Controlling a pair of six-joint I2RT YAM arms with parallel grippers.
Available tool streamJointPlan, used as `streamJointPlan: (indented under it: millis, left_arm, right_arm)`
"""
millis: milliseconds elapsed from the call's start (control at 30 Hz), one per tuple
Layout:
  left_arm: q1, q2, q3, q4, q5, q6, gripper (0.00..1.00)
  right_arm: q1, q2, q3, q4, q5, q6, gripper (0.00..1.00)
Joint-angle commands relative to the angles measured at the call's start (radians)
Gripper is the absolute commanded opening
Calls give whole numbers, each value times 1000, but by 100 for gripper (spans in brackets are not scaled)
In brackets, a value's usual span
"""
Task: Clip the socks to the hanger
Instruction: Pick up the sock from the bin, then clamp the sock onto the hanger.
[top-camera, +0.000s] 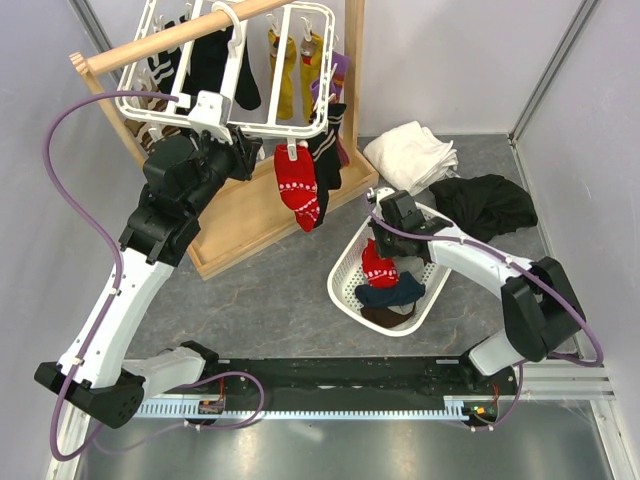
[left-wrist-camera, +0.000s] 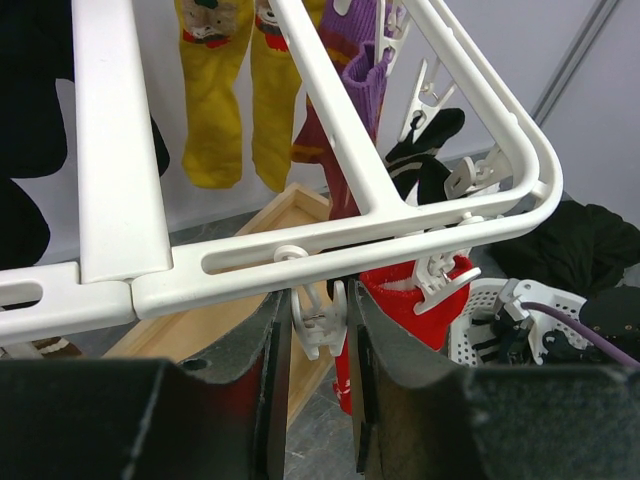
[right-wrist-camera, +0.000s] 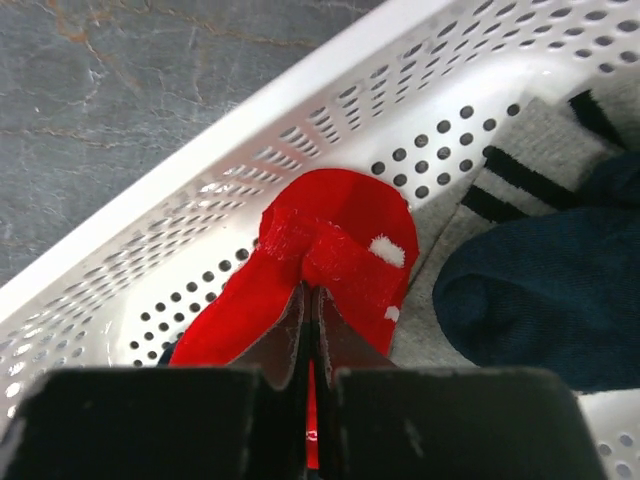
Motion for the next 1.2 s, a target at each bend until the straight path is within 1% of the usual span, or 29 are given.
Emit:
streamJointPlan:
  millis: [0, 133, 233, 267, 333, 400, 567, 733, 833, 933, 1000, 1167]
  left_arm:
    - [-4, 3, 27, -76, 46, -32, 2]
    - [-4, 0, 37, -77, 77, -41, 2]
    - [-4, -1, 48, -83, 92, -50, 2]
    - [-4, -3, 53, -85, 95, -57, 2]
    - [-4, -1, 63, -89, 104, -58, 2]
    - [-4, -6, 69, -92, 107, -61, 2]
    - [-4, -9, 82, -99, 126, -73, 2]
    - [-4, -6, 93, -99, 143, -84, 2]
    - [-4, -1, 96, -100, 153, -93, 2]
    - [-4, 0, 97, -100, 169, -104, 2]
    - [-4, -1, 100, -99, 176, -112, 2]
    - [-4, 3, 105, -99, 204, -130, 2]
  right_arm:
    - [34, -102, 20, 36, 51, -9, 0]
    - [80, -236, 29, 53, 55, -89, 0]
    - [136, -293, 65, 64, 68, -152, 0]
    - [153, -302, 91, 73, 74, -160, 0]
    - [207, -325, 119, 82, 88, -233, 0]
    - [251, -337, 156, 105, 91, -273, 0]
    - [319, -366, 251, 156, 79, -373, 0]
    - [409, -350, 329, 239, 50, -457, 0]
    - [463, -314, 352, 332, 41, -517, 0]
    - [515, -267, 355, 404, 53, -597, 0]
    - [550, -235, 352, 481, 82, -656, 0]
    - [568, -143, 346, 637, 105, -721, 0]
